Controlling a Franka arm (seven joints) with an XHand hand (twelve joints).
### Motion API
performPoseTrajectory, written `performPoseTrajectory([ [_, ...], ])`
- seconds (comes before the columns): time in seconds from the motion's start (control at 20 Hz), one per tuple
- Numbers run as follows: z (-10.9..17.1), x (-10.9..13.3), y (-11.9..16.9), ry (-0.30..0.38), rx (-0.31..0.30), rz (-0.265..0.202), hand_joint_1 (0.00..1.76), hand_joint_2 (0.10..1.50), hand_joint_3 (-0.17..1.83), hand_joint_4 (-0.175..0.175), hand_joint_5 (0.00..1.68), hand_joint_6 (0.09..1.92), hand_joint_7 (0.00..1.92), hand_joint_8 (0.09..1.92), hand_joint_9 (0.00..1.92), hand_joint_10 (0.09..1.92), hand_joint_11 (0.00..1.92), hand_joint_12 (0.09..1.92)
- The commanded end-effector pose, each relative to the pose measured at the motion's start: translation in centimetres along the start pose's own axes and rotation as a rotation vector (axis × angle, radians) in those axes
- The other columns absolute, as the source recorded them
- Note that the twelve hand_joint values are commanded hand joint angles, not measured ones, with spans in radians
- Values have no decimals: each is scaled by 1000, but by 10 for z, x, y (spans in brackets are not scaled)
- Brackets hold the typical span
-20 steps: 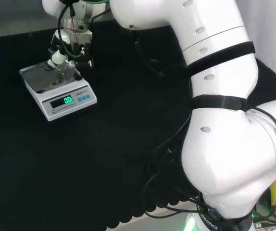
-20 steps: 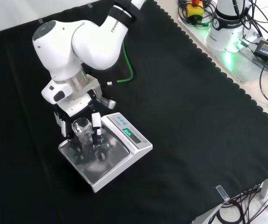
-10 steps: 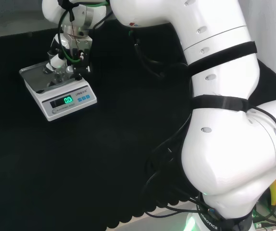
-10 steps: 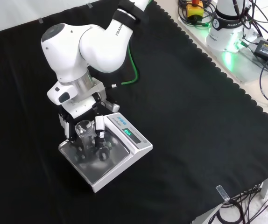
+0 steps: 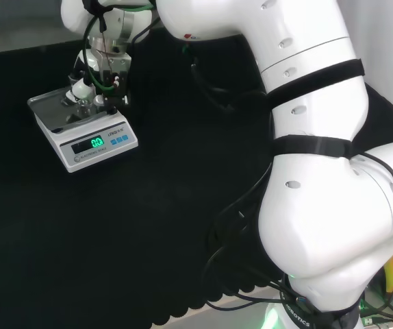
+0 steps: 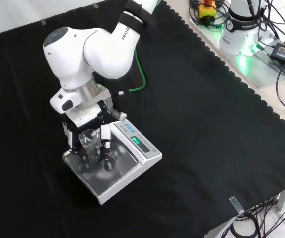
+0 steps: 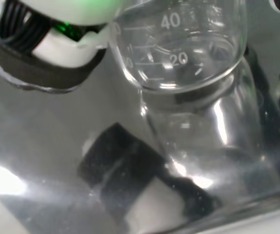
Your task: Put the beaker on the electronic balance.
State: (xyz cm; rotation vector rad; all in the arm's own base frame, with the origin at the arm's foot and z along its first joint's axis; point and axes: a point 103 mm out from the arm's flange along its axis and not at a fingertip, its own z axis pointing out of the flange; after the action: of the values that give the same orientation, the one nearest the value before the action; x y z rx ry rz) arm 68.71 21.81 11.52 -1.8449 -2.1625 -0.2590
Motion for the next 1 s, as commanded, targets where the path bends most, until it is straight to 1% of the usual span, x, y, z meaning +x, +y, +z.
performPoseTrajectory([
  [0.05,9,-2,0,-12,19,9,1177,553,862,-47,1288,749,1842,165,1892,123,1285,950],
  [0.2,11,-3,1,-12,24,14,1178,553,863,-48,1288,749,1842,165,1892,122,1284,951],
  [0.3,11,-10,0,-2,18,20,1178,552,863,-49,1288,750,1842,164,1893,122,1284,952],
  [0.55,6,-4,3,-24,16,8,1178,552,865,-51,1288,751,1843,163,1893,121,1283,954],
  [0.6,4,-5,4,-16,20,4,1178,552,865,-51,1288,751,1843,163,1893,121,1283,954],
  [0.65,2,-5,5,1,43,4,1178,552,865,-51,1288,751,1843,163,1893,121,1283,954],
  [0.7,0,-6,5,14,75,7,1165,548,865,26,1293,741,1835,161,1890,121,1253,982],
  [0.75,-2,-7,5,23,114,8,1144,574,823,93,1274,748,1809,156,1872,118,1197,1026],
  [0.8,-4,-7,6,21,143,7,1030,585,750,34,1167,759,1707,127,1785,88,1095,1102],
  [0.85,-6,-6,5,14,148,1,899,598,647,-25,929,769,1518,87,1583,87,947,1185],
  [0.9,-8,-6,4,6,142,-7,788,609,553,-61,704,746,1297,87,1362,87,772,1265],
  [0.95,-10,-6,3,4,137,-12,701,627,456,-77,536,676,1092,87,1155,87,604,1332],
  [1.0,-12,-6,3,-2,134,-14,631,647,365,-83,421,574,917,87,977,87,455,1385],
])
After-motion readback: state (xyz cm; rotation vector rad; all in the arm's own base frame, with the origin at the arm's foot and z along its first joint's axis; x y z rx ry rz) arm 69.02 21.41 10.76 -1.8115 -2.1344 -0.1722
